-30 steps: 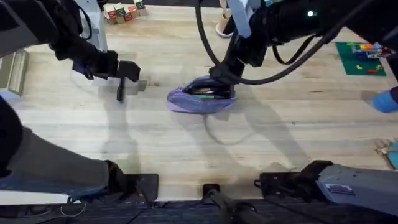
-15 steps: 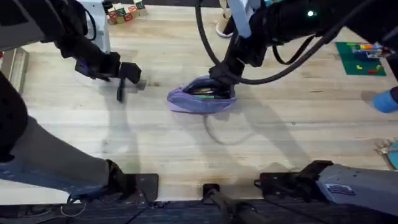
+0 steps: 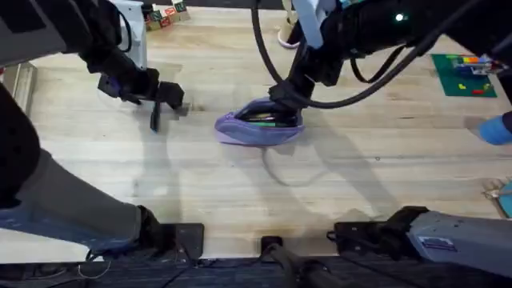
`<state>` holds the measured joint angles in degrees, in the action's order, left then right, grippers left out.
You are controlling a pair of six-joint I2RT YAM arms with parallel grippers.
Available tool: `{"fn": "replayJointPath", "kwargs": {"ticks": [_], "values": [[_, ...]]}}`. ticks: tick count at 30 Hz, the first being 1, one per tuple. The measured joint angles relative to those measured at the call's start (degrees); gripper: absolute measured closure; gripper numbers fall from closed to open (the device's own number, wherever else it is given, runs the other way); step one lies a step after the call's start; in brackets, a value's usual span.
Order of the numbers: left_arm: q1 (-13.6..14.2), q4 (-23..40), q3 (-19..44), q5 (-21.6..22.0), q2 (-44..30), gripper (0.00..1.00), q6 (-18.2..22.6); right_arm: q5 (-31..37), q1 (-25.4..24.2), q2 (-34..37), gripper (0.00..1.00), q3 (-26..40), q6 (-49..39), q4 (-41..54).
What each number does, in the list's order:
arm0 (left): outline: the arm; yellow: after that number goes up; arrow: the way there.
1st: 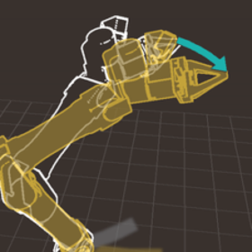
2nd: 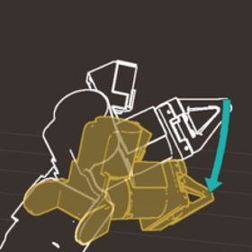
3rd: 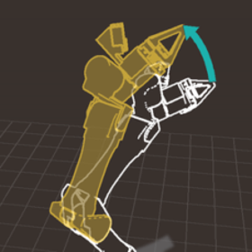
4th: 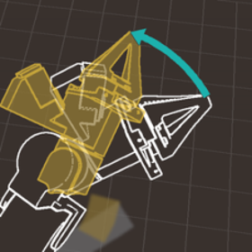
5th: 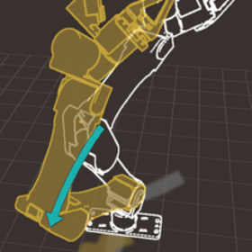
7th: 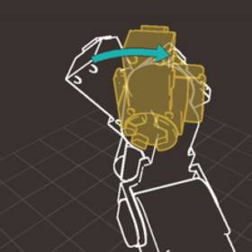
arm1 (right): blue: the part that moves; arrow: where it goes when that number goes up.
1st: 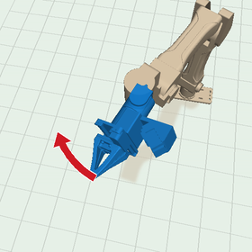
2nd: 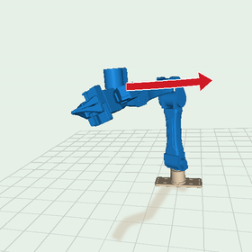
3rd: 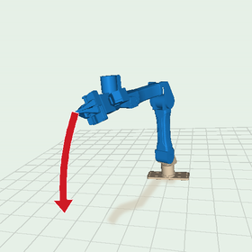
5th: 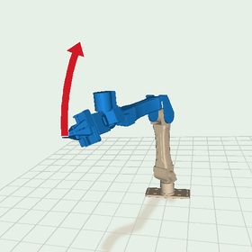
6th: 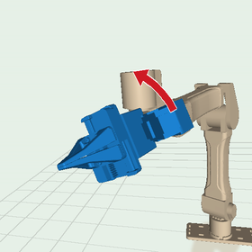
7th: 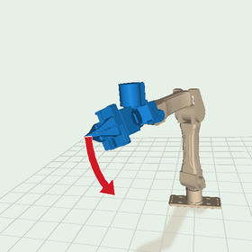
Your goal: Unzip the bag, pick up the pens from the table one at a time and place them inside, then zip the bag closed.
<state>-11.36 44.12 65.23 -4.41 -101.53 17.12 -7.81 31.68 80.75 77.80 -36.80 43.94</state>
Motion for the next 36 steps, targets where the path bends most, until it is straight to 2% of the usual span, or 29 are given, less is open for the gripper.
{"fn": "replayJointPath", "kwargs": {"ticks": [3,6,11,20,23,25,29,36], "values": [[0.2,0.0,0.0,0.3,0.0,0.012,-0.2,0.0,0.0,0.0,0.005,0.0,0.0,0.0],[0.3,0.0,0.0,0.4,0.0,0.058,-0.4,0.0,0.0,0.0,0.005,0.0,0.0,0.0],[0.3,-0.1,0.1,0.4,0.0,0.239,-0.6,0.0,0.0,0.0,0.005,0.0,0.0,0.0],[0.6,-0.2,0.1,-0.4,0.0,0.71,-1.0,0.0,0.0,0.0,0.006,0.0,0.0,0.0],[0.9,-0.2,0.1,-1.0,0.0,0.917,-1.1,0.0,0.0,0.0,0.006,0.0,0.0,0.0],[1.0,-0.2,0.2,-1.1,0.0,0.949,-1.1,0.0,0.0,0.0,0.006,0.0,0.2,0.0],[1.0,0.0,0.3,-1.1,0.0,0.951,-1.1,0.0,0.0,-0.9,0.005,0.0,0.5,0.2],[1.0,2.7,2.9,-0.9,-1.5,0.958,-1.0,1.8,-0.9,-6.9,0.005,0.0,1.6,0.2]]}}
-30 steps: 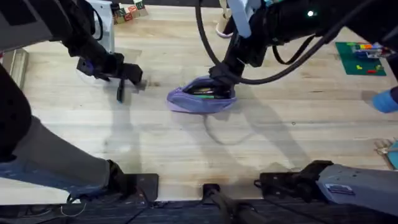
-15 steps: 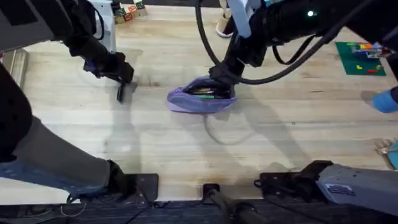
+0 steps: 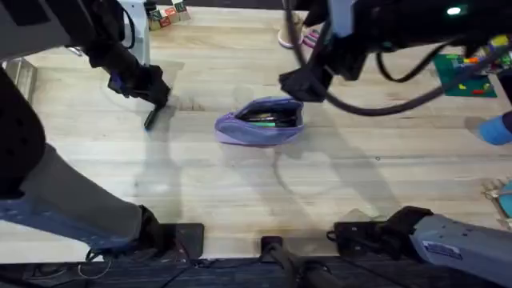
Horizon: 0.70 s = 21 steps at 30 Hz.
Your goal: Unzip the bag, pick up the pens from the table one at a time and place them inside, then zip the bag closed.
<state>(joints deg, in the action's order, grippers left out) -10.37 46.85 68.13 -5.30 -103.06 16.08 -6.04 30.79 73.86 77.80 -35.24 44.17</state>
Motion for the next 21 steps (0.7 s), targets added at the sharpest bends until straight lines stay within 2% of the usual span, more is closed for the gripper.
{"fn": "replayJointPath", "kwargs": {"ticks": [6,9,12,21], "values": [[0.6,3.6,3.3,2.2,-0.5,0.96,0.0,0.9,-4.6,-3.3,0.005,0.0,2.8,1.4],[3.1,3.8,6.0,2.8,0.1,0.96,0.2,1.1,-8.0,-4.3,0.005,0.0,5.7,1.9],[6.9,4.3,7.6,3.2,2.4,0.96,0.7,1.4,-11.4,-5.0,0.005,0.0,7.9,3.1],[22.4,4.1,10.9,2.9,11.3,0.958,1.4,1.8,-18.8,-6.0,0.005,0.0,9.8,6.1]]}}
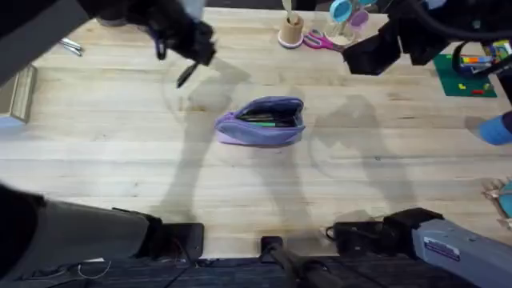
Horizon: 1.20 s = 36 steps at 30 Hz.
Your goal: Unzip the bag, pick up the pens from the table one at a time and place them inside, then zip the bag closed.
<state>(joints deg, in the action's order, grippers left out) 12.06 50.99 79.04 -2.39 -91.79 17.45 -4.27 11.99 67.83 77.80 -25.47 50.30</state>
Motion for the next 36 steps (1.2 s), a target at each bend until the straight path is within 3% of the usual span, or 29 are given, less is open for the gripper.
{"fn": "replayJointPath", "kwargs": {"ticks": [7,13,14,15,24,30,36], "values": [[9.0,-3.8,0.4,-7.5,2.3,0.957,0.2,0.0,-4.0,0.0,0.006,0.0,0.2,0.3],[12.3,-6.2,0.4,-19.1,2.3,0.957,1.1,0.0,-5.9,0.0,0.005,0.0,0.2,0.3],[12.6,-6.4,0.4,-20.7,2.3,0.957,1.7,0.0,-5.9,0.0,0.005,0.0,0.2,0.3],[13.7,-6.4,0.4,-25.5,2.3,0.957,4.7,0.0,-5.9,0.0,0.005,0.0,0.2,0.4],[15.3,-2.6,0.4,-36.5,2.3,0.957,14.8,0.0,-5.9,0.0,0.005,0.0,0.2,0.4],[15.3,1.2,0.4,-40.0,2.3,0.957,16.3,0.0,-5.9,0.0,0.005,0.0,0.2,0.4],[15.3,1.5,0.3,-40.7,2.2,0.957,16.7,0.0,-5.9,0.0,0.006,0.0,0.2,0.4]]}}
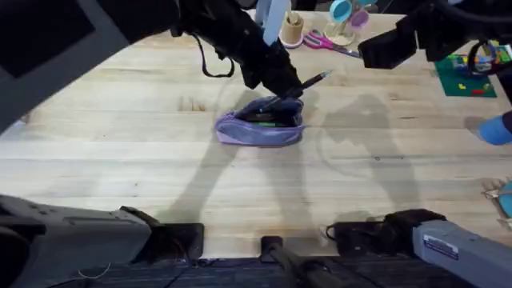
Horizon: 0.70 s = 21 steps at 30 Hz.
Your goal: Unzip the bag, pick up the pens from the table one at a time and place them inside, then zip the bag closed.
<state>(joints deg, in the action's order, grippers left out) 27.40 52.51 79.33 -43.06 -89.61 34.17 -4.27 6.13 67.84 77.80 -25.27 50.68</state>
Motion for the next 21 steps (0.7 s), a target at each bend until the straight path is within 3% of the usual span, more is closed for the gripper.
{"fn": "replayJointPath", "kwargs": {"ticks": [8,16,21], "values": [[0.0,0.4,-0.1,1.4,-6.9,0.957,0.2,0.0,0.0,0.0,0.006,0.0,0.0,0.0],[0.0,6.9,-0.7,13.2,-10.8,0.957,0.2,0.0,0.0,0.0,0.005,0.0,0.0,0.0],[0.3,9.0,-0.7,17.8,-10.8,0.957,0.2,0.0,0.0,0.0,0.005,0.0,0.0,0.0]]}}
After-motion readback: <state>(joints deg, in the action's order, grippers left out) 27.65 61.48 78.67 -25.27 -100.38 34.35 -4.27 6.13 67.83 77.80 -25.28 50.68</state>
